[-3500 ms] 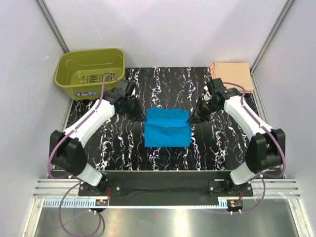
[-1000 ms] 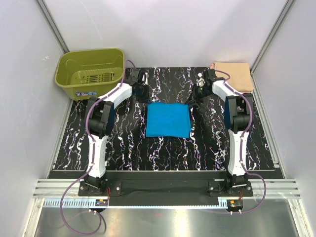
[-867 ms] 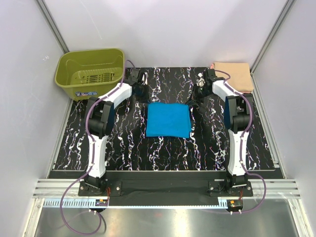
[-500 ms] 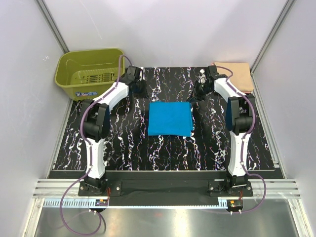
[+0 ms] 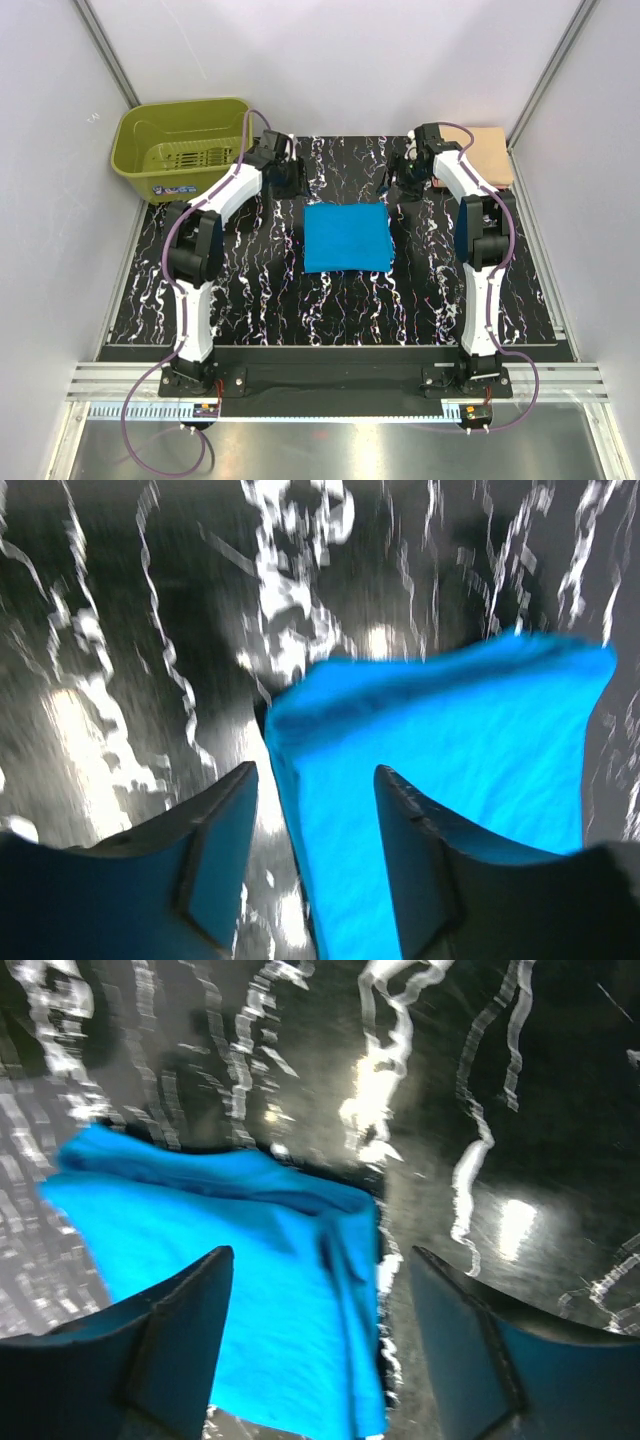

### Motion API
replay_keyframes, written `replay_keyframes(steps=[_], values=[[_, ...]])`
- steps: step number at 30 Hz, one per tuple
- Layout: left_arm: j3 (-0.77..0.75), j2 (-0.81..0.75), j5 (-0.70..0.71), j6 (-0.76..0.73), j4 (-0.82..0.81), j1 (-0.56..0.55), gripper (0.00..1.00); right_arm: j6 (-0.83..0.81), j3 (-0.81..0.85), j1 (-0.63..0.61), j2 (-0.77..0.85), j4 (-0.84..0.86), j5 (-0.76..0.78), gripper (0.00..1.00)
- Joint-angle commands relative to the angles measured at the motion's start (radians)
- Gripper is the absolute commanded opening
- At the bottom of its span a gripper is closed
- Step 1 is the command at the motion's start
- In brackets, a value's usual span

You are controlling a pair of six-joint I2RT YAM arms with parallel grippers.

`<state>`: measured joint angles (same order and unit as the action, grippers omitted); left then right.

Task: Fold and stack the t-shirts
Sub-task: Fold the tshirt, then neatly place the folded tshirt to the corner

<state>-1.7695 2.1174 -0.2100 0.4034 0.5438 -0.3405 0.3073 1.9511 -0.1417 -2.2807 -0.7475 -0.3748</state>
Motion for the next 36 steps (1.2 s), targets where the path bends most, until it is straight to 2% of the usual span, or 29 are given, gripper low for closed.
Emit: replay_keyframes(steps=[1, 4, 5, 7, 8, 10, 11, 14, 15, 17, 20, 25, 36], values=[[0.053, -0.163, -0.002, -0.055, 0.030, -0.069, 0.58, -0.053, -0.058, 0.001, 0.081, -0.047, 0.070, 0.79], [0.148, -0.270, 0.102, -0.132, 0.012, -0.193, 0.61, -0.014, -0.151, 0.013, 0.144, -0.056, 0.041, 0.81], [0.207, -0.322, 0.136, -0.174, -0.005, -0.269, 0.62, 0.015, -0.184, 0.016, 0.189, -0.053, 0.034, 0.81], [0.266, -0.361, 0.208, -0.221, -0.079, -0.352, 0.63, 0.044, -0.277, 0.040, 0.240, -0.047, 0.040, 0.81], [0.287, -0.375, 0.248, -0.279, -0.103, -0.438, 0.63, 0.068, -0.306, 0.050, 0.288, -0.046, 0.036, 0.82], [0.321, -0.363, 0.349, -0.336, -0.154, -0.523, 0.63, 0.095, -0.383, 0.073, 0.334, -0.053, 0.028, 0.82], [0.318, -0.328, 0.377, -0.383, -0.157, -0.596, 0.62, 0.105, -0.406, 0.095, 0.378, -0.055, 0.022, 0.83], [0.294, -0.231, 0.501, -0.483, -0.162, -0.708, 0.58, 0.119, -0.483, 0.145, 0.461, -0.059, 0.036, 0.84], [0.295, -0.212, 0.558, -0.509, -0.189, -0.730, 0.56, 0.119, -0.500, 0.177, 0.478, -0.059, 0.033, 0.84], [0.317, -0.163, 0.586, -0.582, -0.228, -0.773, 0.56, 0.116, -0.546, 0.220, 0.525, -0.055, 0.027, 0.84], [0.340, -0.113, 0.606, -0.665, -0.297, -0.801, 0.57, 0.112, -0.596, 0.255, 0.573, -0.049, -0.001, 0.85], [0.303, -0.042, 0.632, -0.731, -0.314, -0.813, 0.58, 0.096, -0.676, 0.290, 0.644, -0.030, -0.033, 0.85], [0.209, 0.101, 0.699, -0.764, -0.301, -0.815, 0.52, 0.130, -0.709, 0.292, 0.639, 0.017, -0.108, 0.85]])
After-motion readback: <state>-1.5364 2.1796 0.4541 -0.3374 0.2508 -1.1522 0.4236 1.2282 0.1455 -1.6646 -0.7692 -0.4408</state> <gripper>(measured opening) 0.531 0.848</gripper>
